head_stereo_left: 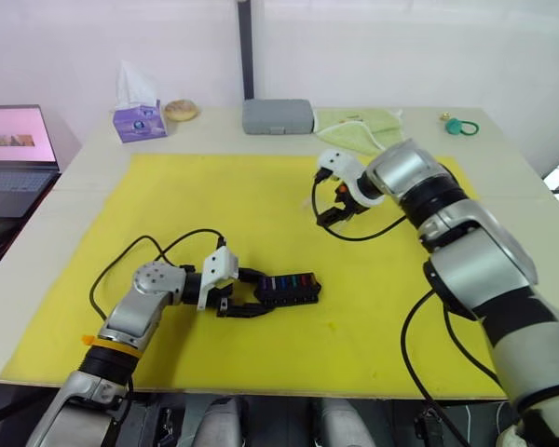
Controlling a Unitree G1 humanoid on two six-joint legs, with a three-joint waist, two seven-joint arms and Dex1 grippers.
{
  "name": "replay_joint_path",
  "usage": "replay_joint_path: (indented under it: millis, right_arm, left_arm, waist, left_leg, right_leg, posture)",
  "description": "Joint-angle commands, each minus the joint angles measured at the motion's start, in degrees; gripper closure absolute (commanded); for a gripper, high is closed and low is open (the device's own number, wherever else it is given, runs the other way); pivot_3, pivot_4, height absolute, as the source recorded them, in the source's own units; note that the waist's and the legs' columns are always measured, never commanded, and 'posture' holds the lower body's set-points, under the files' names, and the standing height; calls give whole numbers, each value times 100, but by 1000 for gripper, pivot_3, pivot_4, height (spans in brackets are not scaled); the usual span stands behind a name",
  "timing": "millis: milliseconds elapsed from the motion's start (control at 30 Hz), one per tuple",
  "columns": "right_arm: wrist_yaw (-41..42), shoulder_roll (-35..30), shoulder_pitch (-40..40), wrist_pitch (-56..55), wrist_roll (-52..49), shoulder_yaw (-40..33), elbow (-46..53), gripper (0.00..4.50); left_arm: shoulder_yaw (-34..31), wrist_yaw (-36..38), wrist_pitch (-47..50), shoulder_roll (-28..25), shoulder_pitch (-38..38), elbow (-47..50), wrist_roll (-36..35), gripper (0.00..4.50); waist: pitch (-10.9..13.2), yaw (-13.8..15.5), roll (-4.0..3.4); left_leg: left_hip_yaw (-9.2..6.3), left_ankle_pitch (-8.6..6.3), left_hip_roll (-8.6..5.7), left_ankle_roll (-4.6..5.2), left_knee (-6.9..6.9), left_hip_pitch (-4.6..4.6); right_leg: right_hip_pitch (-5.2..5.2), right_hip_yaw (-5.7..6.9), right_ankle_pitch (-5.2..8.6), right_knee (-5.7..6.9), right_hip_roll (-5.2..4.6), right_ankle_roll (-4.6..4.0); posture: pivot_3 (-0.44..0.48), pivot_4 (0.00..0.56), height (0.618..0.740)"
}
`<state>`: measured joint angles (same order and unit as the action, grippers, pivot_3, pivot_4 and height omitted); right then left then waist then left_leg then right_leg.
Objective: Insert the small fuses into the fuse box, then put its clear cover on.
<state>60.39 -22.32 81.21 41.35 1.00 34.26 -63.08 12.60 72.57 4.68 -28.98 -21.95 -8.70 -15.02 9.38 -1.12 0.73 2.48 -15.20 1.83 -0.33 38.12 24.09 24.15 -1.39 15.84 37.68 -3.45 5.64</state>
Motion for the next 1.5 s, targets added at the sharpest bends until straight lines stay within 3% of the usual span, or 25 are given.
replay_joint_path:
  millis: [33,133,167,233,367,633,700,800,967,1033,1133,1267,1433,1500]
  right_arm:
    - [-44,141,344,-297,252,-315,-347,0]
    - [-153,245,374,-504,436,-450,-617,0]
    - [-229,284,371,-576,480,-518,-693,277]
    - [-293,338,355,-674,569,-614,-783,893]
    - [-243,372,360,-740,755,-745,-875,2825]
    - [15,0,631,-1362,1021,-995,-423,2880]
    - [693,-322,560,-1615,978,-992,295,2880]
    - [1808,-915,23,-1286,674,-1004,2080,2880]
    - [2921,-2221,-1599,201,-66,-989,6328,2880]
    - [2914,-2396,-1971,716,-300,-1014,7338,2880]
    - [2698,-2422,-2203,1288,-502,-981,8106,2880]
    - [2089,-2095,-2122,2034,-555,-729,8366,2880]
    - [1565,-1949,-1833,2138,-257,13,8474,2880]
    - [1562,-1793,-1477,2749,-479,247,8742,2880]
  left_arm:
    - [141,-111,104,63,201,47,97,1951]
    - [123,-200,107,66,284,90,103,1951]
    - [119,-239,122,68,324,120,97,1951]
    - [127,-277,130,57,404,185,94,1951]
    - [115,-291,165,22,447,238,82,1951]
    - [142,66,393,-127,134,60,11,1951]
    - [204,256,411,-215,20,-51,60,1951]
    - [292,454,368,-269,-153,-269,146,1951]
    - [425,620,113,-207,-327,-689,243,1951]
    - [453,638,-62,-172,-347,-848,287,1951]
    - [443,561,-467,-75,-401,-1132,397,1951]
    - [494,693,-707,-40,-471,-1356,469,1951]
    - [546,778,-762,-9,-561,-1511,514,1951]
    - [536,795,-671,14,-597,-1510,474,1951]
  waist:
    - [0,6,0]
    - [0,9,-1]
    - [0,8,-1]
    - [-1,-2,-2]
    - [-2,-4,-4]
    - [-1,-4,-9]
    - [0,5,-10]
    - [-1,9,-10]
    - [-3,41,-6]
    - [-5,9,-17]
    - [-11,8,-30]
    - [-11,27,-28]
    - [-11,29,-29]
    - [-11,33,-28]
  left_leg:
    - [1,0,0,0,0,0]
    - [2,0,-1,-1,0,0]
    - [3,0,-1,-1,0,0]
    - [4,0,-1,-1,0,-1]
    - [5,0,0,-1,0,-1]
    - [6,1,-2,-3,0,-1]
    - [7,1,-2,-3,-1,2]
    - [3,1,-1,-3,-1,8]
    - [-18,1,3,-2,1,8]
    - [-27,1,2,-2,4,7]
    - [-27,1,2,-2,6,-13]
    - [-35,0,2,-2,3,-70]
    - [-40,0,2,-2,1,-69]
    - [-41,0,1,-2,1,-68]
  right_leg:
    - [0,0,0,0,0,0]
    - [0,0,0,0,-3,0]
    - [0,0,0,0,-4,0]
    - [0,0,0,0,-4,0]
    - [2,0,0,2,-4,0]
    - [3,0,0,4,-4,0]
    - [7,0,0,3,-4,0]
    - [14,1,0,3,3,0]
    - [6,6,1,5,16,-1]
    - [10,3,1,12,15,-1]
    - [9,-6,2,32,12,-3]
    - [-58,-1,14,18,11,-25]
    - [-59,4,13,14,5,-22]
    - [-60,5,9,13,4,-16]
  posture:
    - [0,150,737]
    - [0,150,737]
    - [0,150,737]
    - [0,150,737]
    - [0,150,737]
    - [0,150,737]
    - [0,150,737]
    - [0,150,737]
    - [0,150,737]
    - [0,150,737]
    - [0,150,737]
    - [0,150,737]
    - [0,150,737]
    - [0,150,737]
